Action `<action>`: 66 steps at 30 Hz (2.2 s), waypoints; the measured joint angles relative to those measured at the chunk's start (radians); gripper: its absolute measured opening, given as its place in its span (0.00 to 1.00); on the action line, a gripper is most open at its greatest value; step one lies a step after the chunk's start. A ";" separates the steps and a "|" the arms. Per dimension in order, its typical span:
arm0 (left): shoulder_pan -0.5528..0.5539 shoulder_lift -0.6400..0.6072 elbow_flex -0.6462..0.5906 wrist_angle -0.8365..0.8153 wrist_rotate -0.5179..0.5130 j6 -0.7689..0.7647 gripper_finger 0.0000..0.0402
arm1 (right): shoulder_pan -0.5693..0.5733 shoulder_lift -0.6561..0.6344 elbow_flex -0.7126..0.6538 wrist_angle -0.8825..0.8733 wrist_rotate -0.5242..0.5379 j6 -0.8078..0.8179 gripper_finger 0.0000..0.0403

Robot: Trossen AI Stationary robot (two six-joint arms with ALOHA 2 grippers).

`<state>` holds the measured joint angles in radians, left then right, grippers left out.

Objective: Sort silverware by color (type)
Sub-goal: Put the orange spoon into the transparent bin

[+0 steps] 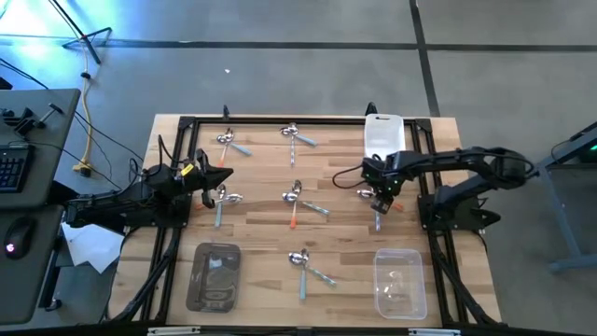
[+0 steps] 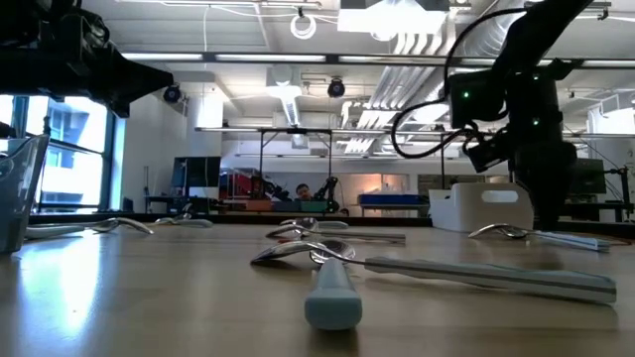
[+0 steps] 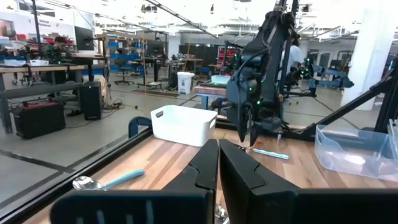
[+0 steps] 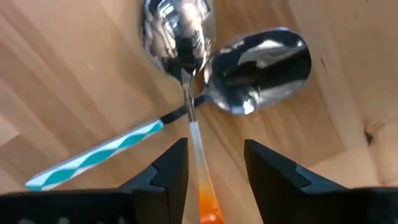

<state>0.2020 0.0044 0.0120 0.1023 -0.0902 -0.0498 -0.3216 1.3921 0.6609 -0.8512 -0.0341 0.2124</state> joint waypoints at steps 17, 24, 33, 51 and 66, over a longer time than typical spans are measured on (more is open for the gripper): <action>0.000 0.000 0.000 -0.001 0.003 -0.002 0.01 | -0.015 0.073 0.003 0.021 -0.037 -0.012 0.02; 0.000 0.000 0.000 -0.005 0.019 -0.001 0.01 | 0.007 0.000 0.099 -0.136 -0.038 0.093 0.01; 0.000 0.000 0.000 0.000 0.024 0.008 0.01 | 0.266 -0.073 0.347 -0.217 -0.114 0.514 0.01; 0.000 0.002 0.000 -0.009 0.068 0.002 0.01 | 1.057 0.085 0.510 -0.134 -0.015 1.746 0.01; 0.000 0.002 0.000 -0.009 0.068 -0.001 0.01 | 1.107 0.270 0.509 -0.131 -0.189 1.764 0.01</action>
<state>0.2020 0.0059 0.0120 0.0936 -0.0219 -0.0509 0.7853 1.6621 1.1698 -0.9822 -0.2231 1.9768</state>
